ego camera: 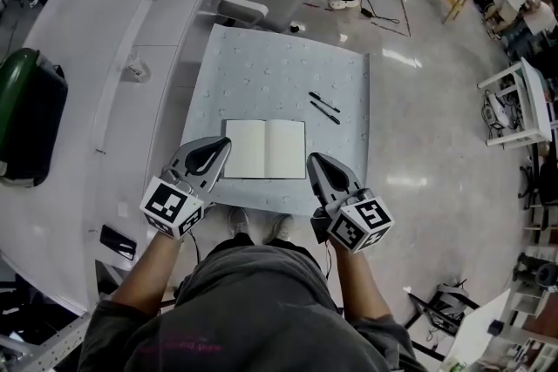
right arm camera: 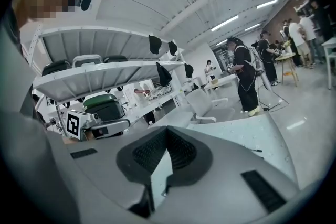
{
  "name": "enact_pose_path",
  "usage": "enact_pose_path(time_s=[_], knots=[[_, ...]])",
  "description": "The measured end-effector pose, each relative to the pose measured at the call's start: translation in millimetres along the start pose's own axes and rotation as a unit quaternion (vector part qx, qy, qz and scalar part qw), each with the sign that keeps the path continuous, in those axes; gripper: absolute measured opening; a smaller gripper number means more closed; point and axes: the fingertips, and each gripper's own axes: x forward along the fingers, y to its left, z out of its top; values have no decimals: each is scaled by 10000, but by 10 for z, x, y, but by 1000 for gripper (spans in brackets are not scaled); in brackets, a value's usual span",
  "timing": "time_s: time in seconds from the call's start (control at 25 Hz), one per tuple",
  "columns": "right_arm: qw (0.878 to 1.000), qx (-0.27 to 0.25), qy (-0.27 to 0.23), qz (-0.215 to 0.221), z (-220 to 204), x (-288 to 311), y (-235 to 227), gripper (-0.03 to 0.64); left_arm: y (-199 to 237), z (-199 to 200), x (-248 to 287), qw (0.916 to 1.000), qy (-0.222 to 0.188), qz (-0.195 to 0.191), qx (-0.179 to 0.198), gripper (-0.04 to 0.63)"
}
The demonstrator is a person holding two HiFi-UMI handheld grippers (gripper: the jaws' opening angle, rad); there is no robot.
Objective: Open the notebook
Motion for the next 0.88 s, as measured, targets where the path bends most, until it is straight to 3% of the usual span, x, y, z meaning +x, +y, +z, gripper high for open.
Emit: enact_pose_path(time_s=[0.88], knots=[[9999, -7, -65, 95, 96, -154, -76, 3, -189, 20, 202, 10000, 15, -8, -41, 2]])
